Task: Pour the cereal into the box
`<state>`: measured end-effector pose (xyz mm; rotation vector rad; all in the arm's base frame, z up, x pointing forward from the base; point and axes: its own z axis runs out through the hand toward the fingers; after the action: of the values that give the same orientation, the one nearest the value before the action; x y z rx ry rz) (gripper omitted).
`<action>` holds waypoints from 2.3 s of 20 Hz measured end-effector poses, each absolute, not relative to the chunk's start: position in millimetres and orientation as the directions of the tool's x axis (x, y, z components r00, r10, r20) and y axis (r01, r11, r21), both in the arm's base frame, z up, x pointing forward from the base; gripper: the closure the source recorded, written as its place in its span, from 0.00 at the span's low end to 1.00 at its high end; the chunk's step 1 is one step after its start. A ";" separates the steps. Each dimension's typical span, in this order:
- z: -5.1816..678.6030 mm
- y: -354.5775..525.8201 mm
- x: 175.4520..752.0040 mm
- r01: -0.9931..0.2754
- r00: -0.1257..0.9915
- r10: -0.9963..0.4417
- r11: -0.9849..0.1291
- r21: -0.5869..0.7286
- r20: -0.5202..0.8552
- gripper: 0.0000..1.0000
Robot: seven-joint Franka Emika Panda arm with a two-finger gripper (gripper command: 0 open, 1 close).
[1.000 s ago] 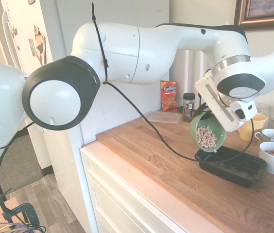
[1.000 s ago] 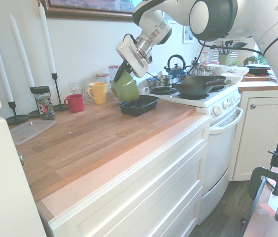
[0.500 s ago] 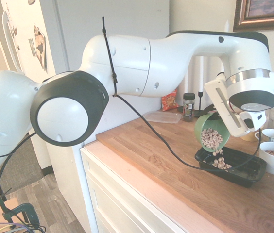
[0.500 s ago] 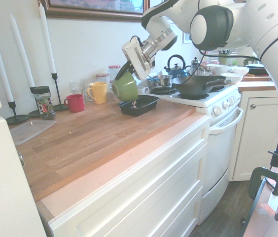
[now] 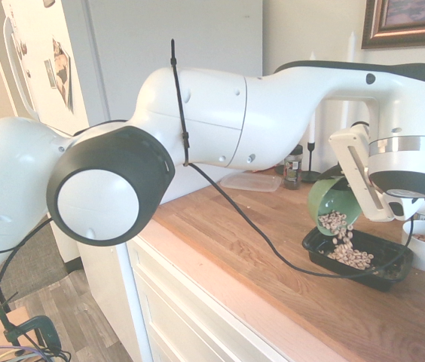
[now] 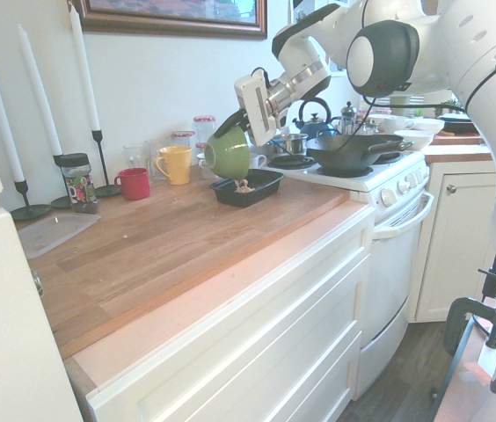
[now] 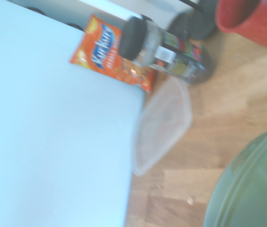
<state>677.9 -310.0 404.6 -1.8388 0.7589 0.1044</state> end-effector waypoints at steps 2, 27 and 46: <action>402.2 -308.1 680.4 -0.527 0.800 -0.437 -0.183 -0.830 -0.411 1.00; 391.5 -306.1 685.8 -0.519 0.800 -0.447 -0.181 -0.835 -0.400 1.00; 457.2 -40.5 709.3 -0.660 0.727 -0.674 -0.739 -0.136 0.133 1.00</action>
<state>709.3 -40.5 457.2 -2.8452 1.1005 -0.2669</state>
